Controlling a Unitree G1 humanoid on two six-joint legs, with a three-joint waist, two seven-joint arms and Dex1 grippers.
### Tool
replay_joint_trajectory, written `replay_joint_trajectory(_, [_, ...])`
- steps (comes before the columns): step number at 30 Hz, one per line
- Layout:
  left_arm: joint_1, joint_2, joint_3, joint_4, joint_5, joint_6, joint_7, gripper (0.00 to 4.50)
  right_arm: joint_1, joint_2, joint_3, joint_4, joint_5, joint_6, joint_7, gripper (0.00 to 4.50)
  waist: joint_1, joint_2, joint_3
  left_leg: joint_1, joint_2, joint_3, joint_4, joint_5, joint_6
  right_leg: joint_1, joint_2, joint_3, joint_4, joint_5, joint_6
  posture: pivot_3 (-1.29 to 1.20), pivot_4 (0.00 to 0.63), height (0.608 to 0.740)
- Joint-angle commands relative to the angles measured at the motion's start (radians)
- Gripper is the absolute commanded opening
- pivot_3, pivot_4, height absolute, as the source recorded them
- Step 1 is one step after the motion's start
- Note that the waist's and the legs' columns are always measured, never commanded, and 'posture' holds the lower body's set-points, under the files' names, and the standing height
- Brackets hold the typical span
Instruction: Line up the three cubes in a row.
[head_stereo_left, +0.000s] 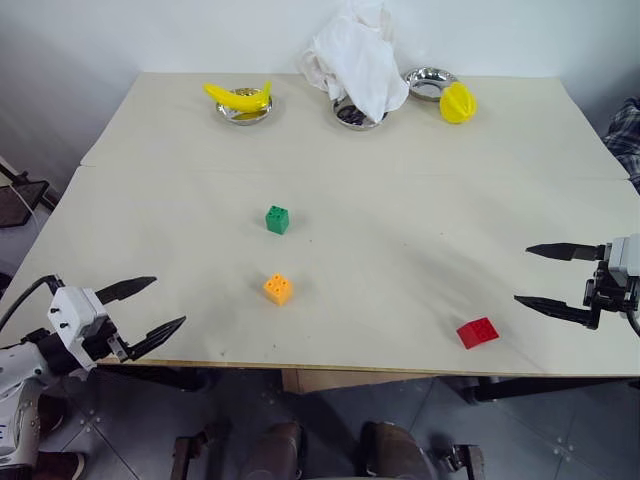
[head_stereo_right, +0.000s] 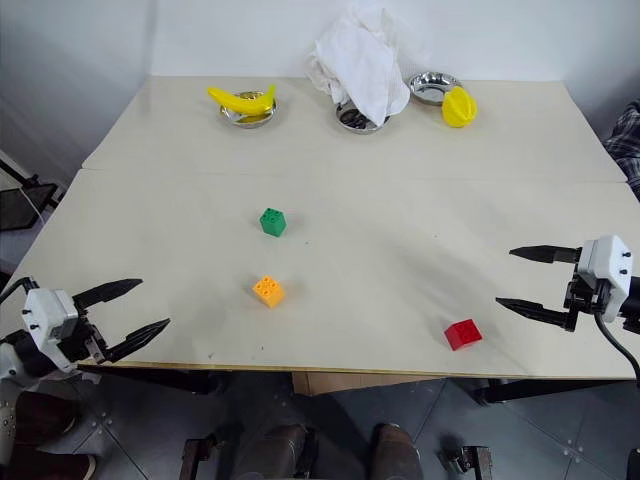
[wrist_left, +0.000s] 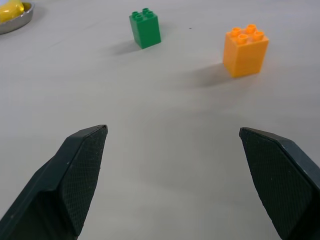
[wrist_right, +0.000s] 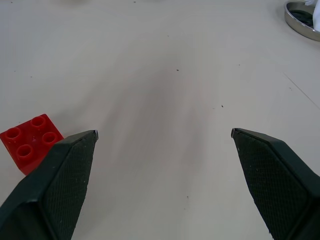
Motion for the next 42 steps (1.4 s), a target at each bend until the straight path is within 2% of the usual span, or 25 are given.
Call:
replay_joint_trajectory(1, [-0.022, 0.021, 0.016, 0.003, -0.01, 0.0, -0.009, 4.49, 0.0, 0.0, -0.053, -0.001, 0.014, -0.017, 0.015, 4.5, 0.0, 0.0, 0.0, 0.0, 0.0, 0.0, 0.0, 0.0, 0.0, 0.0, 0.0, 0.0, 0.0, 0.0, 0.0, 0.0, 0.15, 0.74])
replay_joint_trajectory(5, [-0.028, 0.015, 0.01, -0.037, -0.088, 0.074, -0.06, 4.49, 0.033, -0.016, -0.075, -0.013, 0.02, -0.008, 0.027, 4.5, 0.003, 0.0, 0.0, 0.0, 0.0, 0.0, 0.0, 0.0, 0.0, 0.0, 0.0, 0.0, 0.0, 0.0, 0.0, 0.0, 0.15, 0.74])
replay_joint_trajectory(8, [-0.017, 0.029, -0.019, -0.127, -0.164, 0.173, -0.118, 4.49, 0.054, -0.077, -0.12, 0.021, 0.012, -0.015, 0.051, 4.5, 0.003, 0.0, 0.0, 0.0, 0.0, 0.0, 0.0, 0.0, 0.0, 0.0, 0.0, 0.0, 0.001, 0.0, 0.0, 0.0, 0.15, 0.74])
replay_joint_trajectory(11, [-0.01, 0.048, -0.085, -0.208, -0.152, 0.181, -0.187, 4.49, 0.13, -0.162, -0.134, 0.055, 0.025, -0.04, 0.076, 4.5, 0.006, 0.001, 0.0, -0.001, 0.0, 0.0, 0.0, 0.0, 0.0, 0.0, -0.001, 0.0, -0.001, 0.0, 0.0, 0.0, 0.15, 0.74])
replay_joint_trajectory(15, [-0.056, 0.03, -0.183, -0.268, -0.11, 0.159, -0.201, 4.49, 0.247, -0.269, -0.095, 0.116, 0.048, -0.125, 0.078, 4.5, 0.002, 0.001, 0.0, 0.0, 0.0, 0.0, -0.001, 0.0, 0.0, 0.001, 0.0, 0.0, -0.005, 0.0, 0.0, 0.0, 0.15, 0.74])
replay_joint_trajectory(21, [-0.121, 0.01, -0.259, -0.331, -0.144, 0.184, -0.211, 4.49, 0.291, -0.319, 0.002, 0.117, 0.07, -0.211, 0.078, 4.5, -0.018, 0.001, 0.0, 0.001, 0.004, 0.006, -0.001, 0.0, -0.001, 0.001, 0.002, 0.001, -0.005, 0.0, 0.0, 0.0, 0.15, 0.74])
replay_joint_trajectory(24, [-0.143, 0.002, -0.266, -0.352, -0.167, 0.194, -0.218, 4.49, 0.247, -0.318, 0.065, 0.062, 0.047, -0.21, 0.078, 4.5, -0.024, 0.001, 0.0, 0.002, 0.005, 0.008, -0.001, 0.0, -0.001, 0.001, 0.003, 0.001, -0.005, 0.0, 0.0, 0.0, 0.15, 0.74])
replay_joint_trajectory(28, [-0.167, -0.009, -0.294, -0.359, -0.173, 0.182, -0.25, 4.49, 0.143, -0.332, 0.197, -0.124, 0.047, -0.082, 0.078, 4.5, -0.023, 0.001, 0.0, 0.002, 0.008, 0.01, 0.0, 0.0, -0.002, 0.0, 0.005, 0.002, -0.004, 0.0, 0.0, 0.0, 0.15, 0.74])
replay_joint_trajectory(30, [-0.173, -0.017, -0.304, -0.353, -0.17, 0.177, -0.259, 4.49, 0.077, -0.318, 0.246, -0.175, -0.051, -0.039, 0.075, 4.5, -0.02, 0.001, 0.0, 0.002, 0.008, 0.01, 0.001, 0.0, -0.002, 0.0, 0.005, 0.003, -0.005, 0.0, 0.0, 0.0, 0.15, 0.74])
replay_joint_trajectory(32, [-0.173, -0.027, -0.324, -0.343, -0.151, 0.168, -0.264, 4.49, 0.043, -0.327, 0.319, -0.236, -0.08, 0.004, 0.077, 4.5, -0.013, 0.001, 0.001, 0.001, 0.008, 0.01, 0.001, -0.001, -0.003, -0.001, 0.005, 0.003, -0.006, 0.0, 0.0, 0.0, 0.15, 0.74])
replay_joint_trajectory(37, [-0.169, -0.06, -0.352, -0.31, -0.119, 0.135, -0.257, 4.49, -0.117, -0.223, 0.457, -0.242, -0.221, 0.013, 0.078, 4.5, 0.004, 0.001, 0.001, 0.0, 0.008, 0.009, 0.001, -0.001, -0.003, -0.002, 0.005, 0.003, -0.007, 0.0, 0.0, 0.0, 0.15, 0.74])
replay_joint_trajectory(42, [-0.147, -0.072, -0.352, -0.311, -0.117, 0.13, -0.246, 4.49, -0.186, -0.134, 0.515, -0.25, -0.288, 0.024, 0.075, 4.5, 0.004, 0.001, 0.001, 0.0, 0.008, 0.008, 0.001, -0.001, -0.004, -0.002, 0.006, 0.003, -0.006, 0.0, 0.0, 0.0, 0.15, 0.74])
